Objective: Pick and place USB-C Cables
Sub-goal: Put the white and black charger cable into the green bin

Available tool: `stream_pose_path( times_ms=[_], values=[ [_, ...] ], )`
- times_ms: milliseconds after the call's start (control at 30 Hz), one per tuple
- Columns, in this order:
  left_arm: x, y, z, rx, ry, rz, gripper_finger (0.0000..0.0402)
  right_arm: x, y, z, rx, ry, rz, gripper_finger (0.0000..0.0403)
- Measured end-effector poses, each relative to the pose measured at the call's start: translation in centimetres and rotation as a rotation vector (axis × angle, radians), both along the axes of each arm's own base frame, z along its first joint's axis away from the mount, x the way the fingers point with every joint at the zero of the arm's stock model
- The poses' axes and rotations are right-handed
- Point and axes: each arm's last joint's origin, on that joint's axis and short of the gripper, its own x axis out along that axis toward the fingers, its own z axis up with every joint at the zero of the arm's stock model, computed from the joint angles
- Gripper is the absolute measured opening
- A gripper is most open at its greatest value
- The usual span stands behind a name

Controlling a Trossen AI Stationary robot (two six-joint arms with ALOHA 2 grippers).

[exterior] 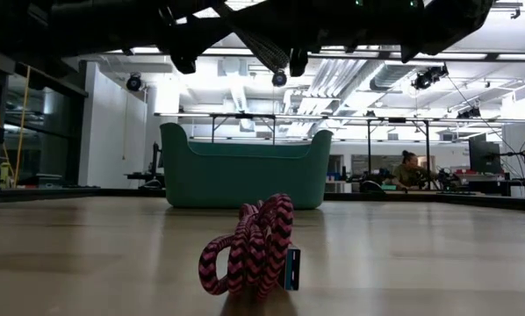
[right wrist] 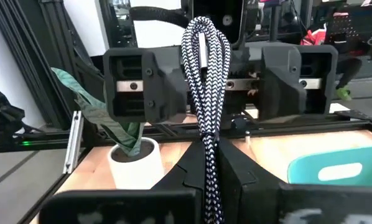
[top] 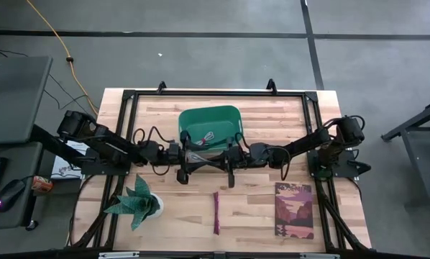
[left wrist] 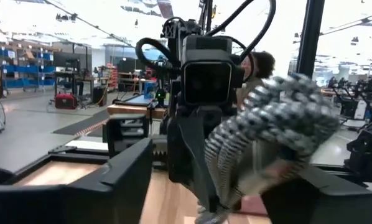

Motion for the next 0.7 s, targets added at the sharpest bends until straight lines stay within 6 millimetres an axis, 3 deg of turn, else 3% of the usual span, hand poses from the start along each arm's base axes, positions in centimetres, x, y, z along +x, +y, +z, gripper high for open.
stream_pose_path(
  times_ms=[167,400,533,700],
  values=[
    [-0.01,0.00,0.06,-0.004,-0.007,0.002,0.0161,0.00,-0.05,0.09,0.001,-0.010,-0.010,0.0003],
    [-0.02,-0.03,0.08,-0.006,-0.009,-0.003,0.0023,0.00,-0.09,0.12,-0.006,-0.014,-0.019,0.0003],
    [-0.02,0.01,0.07,-0.021,-0.009,-0.003,0.0013,-0.01,-0.09,0.10,-0.006,-0.010,-0.018,0.0008],
    [0.00,0.13,0.01,-0.033,-0.005,0.006,0.0005,-0.01,-0.16,0.06,-0.007,-0.005,-0.042,0.0042]
  ],
)
